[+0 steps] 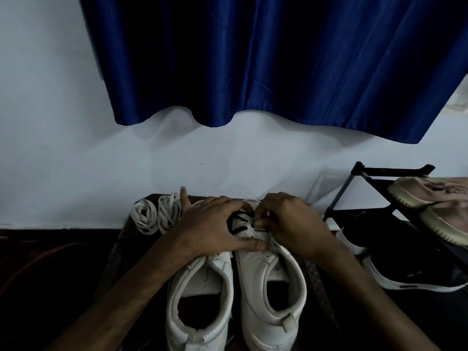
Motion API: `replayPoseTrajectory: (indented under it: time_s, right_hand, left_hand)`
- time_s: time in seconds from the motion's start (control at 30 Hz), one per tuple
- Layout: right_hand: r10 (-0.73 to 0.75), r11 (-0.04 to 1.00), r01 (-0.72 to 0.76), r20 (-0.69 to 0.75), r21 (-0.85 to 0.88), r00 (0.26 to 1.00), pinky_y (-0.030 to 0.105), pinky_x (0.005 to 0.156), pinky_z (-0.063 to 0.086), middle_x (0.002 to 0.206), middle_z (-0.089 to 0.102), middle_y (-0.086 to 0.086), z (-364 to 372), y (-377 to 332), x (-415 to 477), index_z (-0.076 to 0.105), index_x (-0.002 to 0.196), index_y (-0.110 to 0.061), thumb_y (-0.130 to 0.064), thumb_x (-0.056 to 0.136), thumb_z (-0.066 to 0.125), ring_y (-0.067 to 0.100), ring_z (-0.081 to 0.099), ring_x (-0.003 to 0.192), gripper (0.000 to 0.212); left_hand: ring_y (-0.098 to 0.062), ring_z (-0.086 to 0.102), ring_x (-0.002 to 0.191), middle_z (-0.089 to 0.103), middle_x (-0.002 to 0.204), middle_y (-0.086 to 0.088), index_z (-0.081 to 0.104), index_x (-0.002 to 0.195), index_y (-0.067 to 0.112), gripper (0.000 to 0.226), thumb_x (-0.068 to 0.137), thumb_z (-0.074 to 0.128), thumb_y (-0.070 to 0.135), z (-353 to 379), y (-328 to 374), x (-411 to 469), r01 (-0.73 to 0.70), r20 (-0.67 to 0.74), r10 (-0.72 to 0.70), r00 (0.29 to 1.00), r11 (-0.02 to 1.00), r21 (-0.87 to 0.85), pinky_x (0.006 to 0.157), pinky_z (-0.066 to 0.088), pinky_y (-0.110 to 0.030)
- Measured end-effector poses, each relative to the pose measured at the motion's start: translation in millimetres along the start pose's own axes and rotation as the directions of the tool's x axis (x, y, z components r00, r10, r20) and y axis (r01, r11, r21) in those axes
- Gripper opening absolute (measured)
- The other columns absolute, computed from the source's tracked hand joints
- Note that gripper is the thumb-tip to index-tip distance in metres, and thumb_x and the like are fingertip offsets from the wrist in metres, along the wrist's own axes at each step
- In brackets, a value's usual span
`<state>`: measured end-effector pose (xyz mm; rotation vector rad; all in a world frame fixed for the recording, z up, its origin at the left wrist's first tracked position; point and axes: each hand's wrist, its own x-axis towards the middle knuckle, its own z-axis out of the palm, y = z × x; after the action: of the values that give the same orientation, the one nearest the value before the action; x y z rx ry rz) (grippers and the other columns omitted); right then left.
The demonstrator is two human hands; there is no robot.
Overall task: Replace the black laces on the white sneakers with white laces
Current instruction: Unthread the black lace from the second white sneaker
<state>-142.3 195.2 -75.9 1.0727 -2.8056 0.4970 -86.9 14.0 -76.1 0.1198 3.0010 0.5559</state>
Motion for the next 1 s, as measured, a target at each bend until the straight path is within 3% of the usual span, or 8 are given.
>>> replayPoseTrajectory:
  time_s: [0.13, 0.3, 0.4, 0.53, 0.63, 0.77, 0.9, 1.0]
  right_hand:
    - [0.147, 0.983, -0.161, -0.143, -0.093, 0.979, 0.027, 0.067, 0.041, 0.090, 0.061, -0.011, -22.9, 21.8, -6.6, 0.064, 0.086, -0.027, -0.021, 0.084, 0.070, 0.014, 0.060, 0.086, 0.009]
    - [0.282, 0.959, -0.266, -0.354, 0.093, 0.892, 0.029, 0.066, 0.053, 0.084, 0.062, -0.010, -56.1, 64.8, -15.3, 0.063, 0.082, -0.025, -0.010, 0.088, 0.069, 0.010, 0.060, 0.074, 0.018]
    - [0.273, 0.941, -0.186, -0.307, 0.284, 0.912, 0.006, 0.064, 0.043, 0.083, 0.067, -0.015, -43.5, 55.7, -7.6, 0.066, 0.086, -0.018, -0.013, 0.090, 0.067, -0.001, 0.063, 0.081, 0.007]
    - [0.314, 0.893, -0.244, -0.135, 0.379, 0.940, 0.020, 0.073, 0.047, 0.087, 0.070, -0.007, -12.2, 56.2, -1.7, 0.064, 0.090, -0.018, -0.015, 0.093, 0.063, 0.008, 0.064, 0.084, 0.004]
    - [0.323, 0.898, -0.313, 0.019, 0.309, 0.946, 0.016, 0.062, 0.041, 0.078, 0.061, -0.004, 13.4, 54.4, -6.6, 0.055, 0.092, -0.016, -0.018, 0.097, 0.056, 0.017, 0.057, 0.073, 0.006]
    - [0.356, 0.904, -0.337, -0.023, 0.264, 0.934, 0.030, 0.057, 0.036, 0.080, 0.062, 0.005, 26.3, 53.3, -8.9, 0.052, 0.101, -0.010, -0.016, 0.100, 0.049, 0.026, 0.057, 0.072, 0.007]
    - [0.419, 0.757, -0.282, -0.107, 0.590, 0.902, 0.033, 0.066, 0.043, 0.071, 0.056, 0.001, -1.3, 38.2, -7.4, 0.058, 0.084, -0.012, -0.016, 0.103, 0.046, 0.017, 0.050, 0.066, 0.024]
    - [0.454, 0.564, -0.147, -0.156, 0.813, 0.877, 0.032, 0.077, 0.051, 0.086, 0.063, -0.002, -52.1, -4.2, 1.5, 0.068, 0.091, -0.013, -0.030, 0.106, 0.038, 0.012, 0.057, 0.083, 0.037]
  left_hand:
    - [0.001, 0.031, 0.139, 0.043, 0.141, 0.030, 0.040, 0.129, 0.057, 0.094, 0.045, 0.036, 0.097, -0.7, 0.0, -0.8, 0.004, -0.004, -0.004, 1.000, 1.000, 0.011, 0.108, -0.018, -0.070]
    - [0.000, 0.034, 0.137, 0.046, 0.138, 0.029, 0.046, 0.127, 0.054, 0.093, 0.045, 0.038, 0.095, -2.1, -0.3, -3.0, -0.017, 0.004, 0.017, 1.000, 0.999, -0.029, 0.110, -0.019, -0.067]
    - [0.002, 0.043, 0.129, 0.056, 0.131, 0.024, 0.054, 0.125, 0.050, 0.075, 0.060, 0.046, 0.087, -1.4, -0.6, -2.3, -0.049, -0.073, 0.043, 0.996, 0.995, -0.085, 0.115, -0.019, -0.057]
    - [-0.007, 0.061, 0.104, 0.068, 0.106, 0.009, 0.071, 0.113, 0.030, 0.024, 0.090, 0.068, 0.033, 4.6, -1.9, 9.8, -0.079, -0.249, 0.041, 0.968, 0.987, -0.141, 0.121, 0.010, -0.035]
    - [-0.013, 0.064, 0.089, 0.068, 0.093, 0.002, 0.078, 0.100, 0.020, 0.018, 0.086, 0.071, 0.009, 10.5, -3.0, 15.1, -0.122, -0.296, 0.048, 0.954, 0.964, -0.237, 0.090, 0.046, -0.032]
    - [-0.015, 0.062, 0.091, 0.065, 0.094, 0.000, 0.076, 0.098, 0.016, 0.017, 0.090, 0.065, 0.006, 11.6, -2.7, 18.1, -0.175, -0.332, 0.098, 0.938, 0.962, -0.209, 0.078, 0.041, -0.023]
    - [-0.014, 0.062, 0.091, 0.065, 0.094, 0.001, 0.073, 0.094, 0.016, 0.018, 0.091, 0.062, 0.002, -2.6, 6.7, 12.3, -0.298, -0.484, 0.110, 0.868, 0.896, -0.330, 0.084, 0.048, -0.027]
    - [-0.005, 0.066, 0.084, 0.071, 0.089, 0.004, 0.069, 0.091, 0.024, 0.027, 0.091, 0.062, -0.002, -38.2, 19.6, 0.1, -0.439, -0.575, 0.026, 0.818, 0.673, -0.595, 0.077, 0.049, -0.015]
